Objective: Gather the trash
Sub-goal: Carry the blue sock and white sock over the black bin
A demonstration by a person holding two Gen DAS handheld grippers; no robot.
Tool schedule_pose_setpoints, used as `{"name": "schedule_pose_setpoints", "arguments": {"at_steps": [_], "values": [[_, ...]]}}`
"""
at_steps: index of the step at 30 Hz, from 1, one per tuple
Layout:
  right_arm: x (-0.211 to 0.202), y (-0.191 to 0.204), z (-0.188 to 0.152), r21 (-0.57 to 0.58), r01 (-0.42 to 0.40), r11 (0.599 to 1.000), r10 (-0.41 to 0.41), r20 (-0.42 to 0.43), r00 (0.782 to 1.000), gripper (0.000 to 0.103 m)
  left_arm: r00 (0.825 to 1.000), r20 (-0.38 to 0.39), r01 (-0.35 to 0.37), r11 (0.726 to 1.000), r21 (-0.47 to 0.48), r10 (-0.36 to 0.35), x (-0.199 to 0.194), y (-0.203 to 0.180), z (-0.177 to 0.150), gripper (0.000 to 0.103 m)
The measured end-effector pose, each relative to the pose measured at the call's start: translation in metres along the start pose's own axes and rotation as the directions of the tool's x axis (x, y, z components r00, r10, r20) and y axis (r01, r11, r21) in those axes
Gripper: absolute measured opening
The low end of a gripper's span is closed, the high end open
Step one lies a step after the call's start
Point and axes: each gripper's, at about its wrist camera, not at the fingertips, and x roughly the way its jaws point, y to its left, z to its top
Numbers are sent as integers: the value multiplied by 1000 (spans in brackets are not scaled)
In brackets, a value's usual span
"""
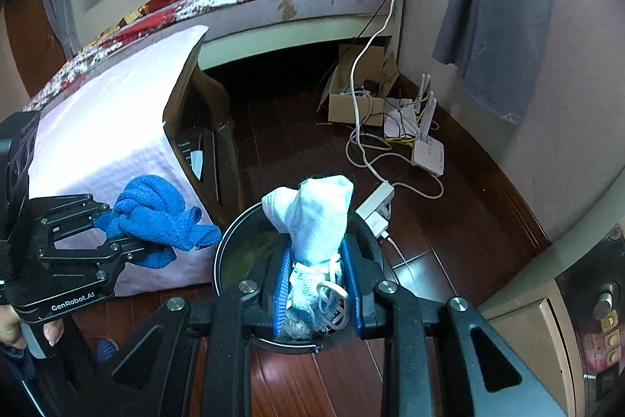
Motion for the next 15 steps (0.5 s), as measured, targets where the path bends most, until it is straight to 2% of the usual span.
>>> {"name": "schedule_pose_setpoints", "arguments": {"at_steps": [15], "values": [[53,-3,-25,-13,0,1000,-2,-134,991,27,996,-88,20,999,-32,-23,39,2,-9,31]]}}
